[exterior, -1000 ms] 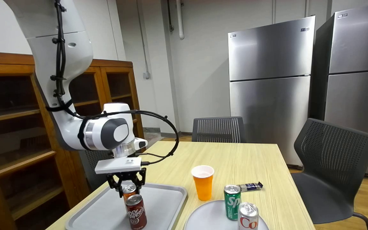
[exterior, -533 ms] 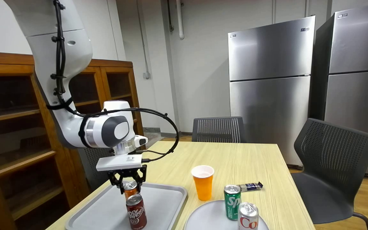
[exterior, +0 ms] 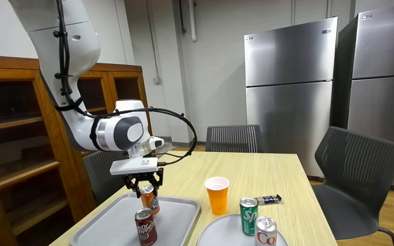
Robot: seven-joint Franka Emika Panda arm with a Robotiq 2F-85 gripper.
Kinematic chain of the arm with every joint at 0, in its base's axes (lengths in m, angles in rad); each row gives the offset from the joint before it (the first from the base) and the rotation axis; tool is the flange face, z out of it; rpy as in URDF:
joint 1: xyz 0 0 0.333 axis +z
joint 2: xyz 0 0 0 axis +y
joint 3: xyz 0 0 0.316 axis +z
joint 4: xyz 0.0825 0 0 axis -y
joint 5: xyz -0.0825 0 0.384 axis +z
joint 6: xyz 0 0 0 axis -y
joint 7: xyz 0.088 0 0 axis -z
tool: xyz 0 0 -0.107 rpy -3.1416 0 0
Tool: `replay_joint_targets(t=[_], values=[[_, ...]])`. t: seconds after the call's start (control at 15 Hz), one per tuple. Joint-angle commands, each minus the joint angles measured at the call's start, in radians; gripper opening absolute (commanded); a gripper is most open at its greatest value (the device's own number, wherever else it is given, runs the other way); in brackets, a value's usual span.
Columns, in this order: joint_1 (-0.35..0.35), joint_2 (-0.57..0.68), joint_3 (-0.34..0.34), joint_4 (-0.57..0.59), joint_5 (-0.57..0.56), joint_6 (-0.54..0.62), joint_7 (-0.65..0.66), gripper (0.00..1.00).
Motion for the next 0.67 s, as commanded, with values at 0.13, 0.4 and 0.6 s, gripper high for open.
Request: replay_joint_targets(t=[0.13,0.4,0.6], values=[[-0.032,-0.047,-0.032,0.0,0.005,-0.006,0.018,0.38],[-0.047,-0.056,-0.079,-0.004,-0.01,-0.004,0.031,0.38],[-0.054,-0.062,-0.121,-0.005,-0.024,-0.007,0.045,0.38]])
